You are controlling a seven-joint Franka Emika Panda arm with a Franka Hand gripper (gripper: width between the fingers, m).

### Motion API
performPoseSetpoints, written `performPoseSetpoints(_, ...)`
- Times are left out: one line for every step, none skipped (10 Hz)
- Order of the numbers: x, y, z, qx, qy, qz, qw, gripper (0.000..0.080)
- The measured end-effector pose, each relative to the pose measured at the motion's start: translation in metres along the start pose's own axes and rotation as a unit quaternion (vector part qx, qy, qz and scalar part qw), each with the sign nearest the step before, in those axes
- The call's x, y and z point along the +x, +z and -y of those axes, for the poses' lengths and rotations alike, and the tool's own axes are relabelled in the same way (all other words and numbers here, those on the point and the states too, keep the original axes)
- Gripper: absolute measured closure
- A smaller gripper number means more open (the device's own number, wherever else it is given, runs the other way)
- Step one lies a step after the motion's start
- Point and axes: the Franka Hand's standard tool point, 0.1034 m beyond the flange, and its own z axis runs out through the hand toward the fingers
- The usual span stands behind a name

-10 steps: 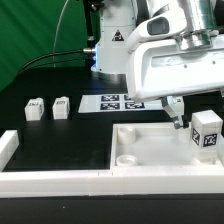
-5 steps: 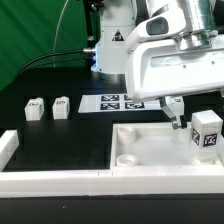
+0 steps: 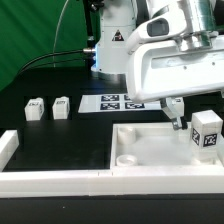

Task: Assemble one leg

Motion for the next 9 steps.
performPoseSetpoints(0.002,0.0,-0.005,-0.001,-0.003,0.003,1.0,0.015)
performPoseSetpoints(-0.003,0.002,-0.001,0.01,0.001,0.04,0.999,0.015)
performPoseSetpoints(-0.002,-0.001,0.006,0.03,0.009,0.109,0.994,0.015)
performPoseSetpoints(0.0,-0.003,0.008,0.038,0.014,0.148,0.988,0.015)
performPoseSetpoints(-0.003,-0.006,0.011,0.051,0.019,0.206,0.977,0.015)
performPoseSetpoints(-0.004,-0.008,0.013,0.063,0.021,0.256,0.964,0.015)
performPoseSetpoints(-0.001,-0.008,0.013,0.072,0.019,0.289,0.955,0.015)
performPoseSetpoints(0.004,-0.005,0.01,0.071,0.02,0.285,0.956,0.015)
performPoseSetpoints(0.005,-0.006,0.008,0.069,0.024,0.283,0.956,0.015)
